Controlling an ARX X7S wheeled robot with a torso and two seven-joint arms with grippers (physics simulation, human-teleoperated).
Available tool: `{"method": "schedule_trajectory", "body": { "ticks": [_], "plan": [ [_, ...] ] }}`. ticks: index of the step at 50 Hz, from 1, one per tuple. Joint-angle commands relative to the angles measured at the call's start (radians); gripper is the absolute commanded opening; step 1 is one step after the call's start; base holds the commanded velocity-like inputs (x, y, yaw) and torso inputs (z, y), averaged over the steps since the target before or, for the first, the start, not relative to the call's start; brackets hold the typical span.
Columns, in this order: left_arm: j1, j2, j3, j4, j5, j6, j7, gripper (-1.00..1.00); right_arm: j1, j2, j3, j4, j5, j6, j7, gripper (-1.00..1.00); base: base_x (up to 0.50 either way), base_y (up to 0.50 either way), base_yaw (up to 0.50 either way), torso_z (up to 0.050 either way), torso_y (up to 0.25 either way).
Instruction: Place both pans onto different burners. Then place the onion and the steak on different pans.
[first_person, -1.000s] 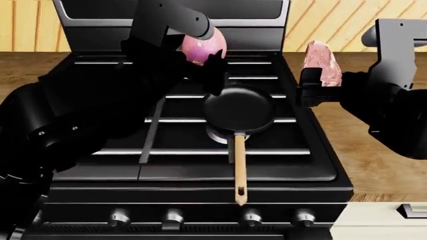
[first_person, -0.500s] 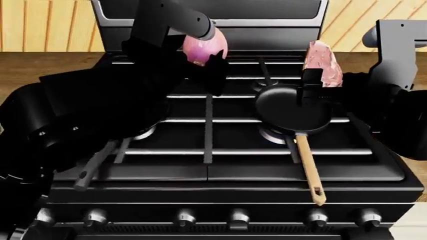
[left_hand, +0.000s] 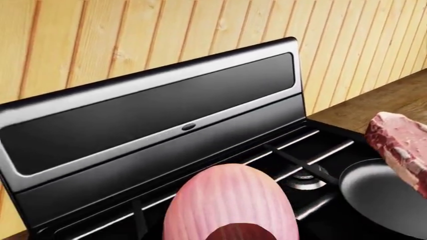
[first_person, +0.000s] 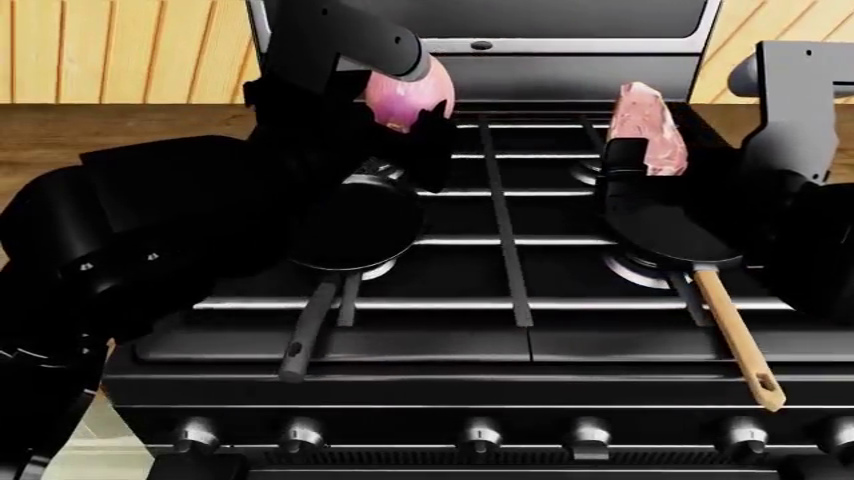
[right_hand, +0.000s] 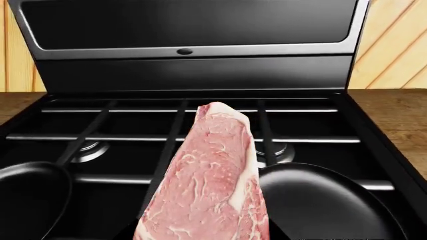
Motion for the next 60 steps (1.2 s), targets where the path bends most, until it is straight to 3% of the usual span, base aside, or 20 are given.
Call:
{"method": "schedule_trajectory", "body": {
  "ticks": [1, 21, 60],
  "plan": [
    [0.002, 0.003, 0.000, -0.006, -0.007, 0.012, -0.004, -1.00, -0.002, 0.010, 0.014, -0.009, -0.018, -0.001, -0.002, -1.00, 0.00, 0.00, 0.00, 0.000, 0.000],
    [-0.002, 0.002, -0.001, 0.001, -0.015, 0.008, -0.012, -1.00, 0.000, 0.015, 0.013, -0.010, -0.008, 0.001, 0.004, -1.00, 0.00, 0.00, 0.00, 0.001, 0.001],
    [-0.003, -0.002, 0.000, 0.004, -0.018, 0.009, -0.019, -1.00, 0.006, 0.017, 0.007, -0.009, -0.011, -0.005, 0.002, -1.00, 0.19, -0.03, 0.00, 0.000, 0.001]
  ]
}}
